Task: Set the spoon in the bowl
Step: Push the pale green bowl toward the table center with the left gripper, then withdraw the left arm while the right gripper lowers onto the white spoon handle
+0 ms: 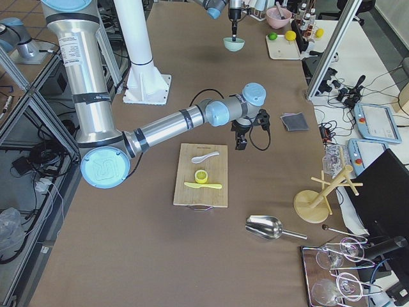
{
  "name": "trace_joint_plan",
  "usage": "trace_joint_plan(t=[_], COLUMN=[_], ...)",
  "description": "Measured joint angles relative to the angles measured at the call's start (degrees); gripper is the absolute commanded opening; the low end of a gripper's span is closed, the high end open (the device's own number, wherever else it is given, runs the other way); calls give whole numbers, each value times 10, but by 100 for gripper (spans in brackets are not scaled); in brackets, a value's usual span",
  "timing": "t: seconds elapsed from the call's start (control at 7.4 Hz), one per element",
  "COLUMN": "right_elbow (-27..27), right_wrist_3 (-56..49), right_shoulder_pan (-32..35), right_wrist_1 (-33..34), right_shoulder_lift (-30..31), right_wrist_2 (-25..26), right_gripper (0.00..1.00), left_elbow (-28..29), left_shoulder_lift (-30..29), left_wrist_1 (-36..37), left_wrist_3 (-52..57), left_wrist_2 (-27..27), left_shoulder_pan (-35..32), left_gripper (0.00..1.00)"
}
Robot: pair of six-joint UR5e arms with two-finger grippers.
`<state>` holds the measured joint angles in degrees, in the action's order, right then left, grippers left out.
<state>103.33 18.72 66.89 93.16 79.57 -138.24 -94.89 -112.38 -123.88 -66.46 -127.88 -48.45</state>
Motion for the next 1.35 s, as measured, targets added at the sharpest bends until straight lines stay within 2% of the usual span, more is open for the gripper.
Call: trace_joint_plan(t=[0.27,0.41,0.68,0.81,0.95,1.22,1.35], right_elbow=[0,0,-2,-7,-12,-12,-10], right_wrist_3=[6,7,7,10,18,32,41], right_shoulder_pan=[-3,-3,-4,-3,-4,-5,-8], right_wrist_1=[0,0,-6,-20,-33,-44,-45], right_shoulder_lift=[-3,-4,-4,-4,-3,-3,-3], right_wrist_2=[10,11,11,11,11,12,12], right_gripper=[100,100,100,100,100,100,100], left_elbow=[23,45,83,88,87,61,35], left_shoulder_lift=[-92,-123,-156,-160,-160,-156,-147], left_wrist_1=[89,106,115,116,116,118,129], left_wrist_3=[-39,-56,-68,-68,-67,-63,-61], left_wrist_2=[136,183,230,238,238,234,210], left_shoulder_pan=[104,141,174,180,182,176,155], left_gripper=[0,0,0,63,98,98,98])
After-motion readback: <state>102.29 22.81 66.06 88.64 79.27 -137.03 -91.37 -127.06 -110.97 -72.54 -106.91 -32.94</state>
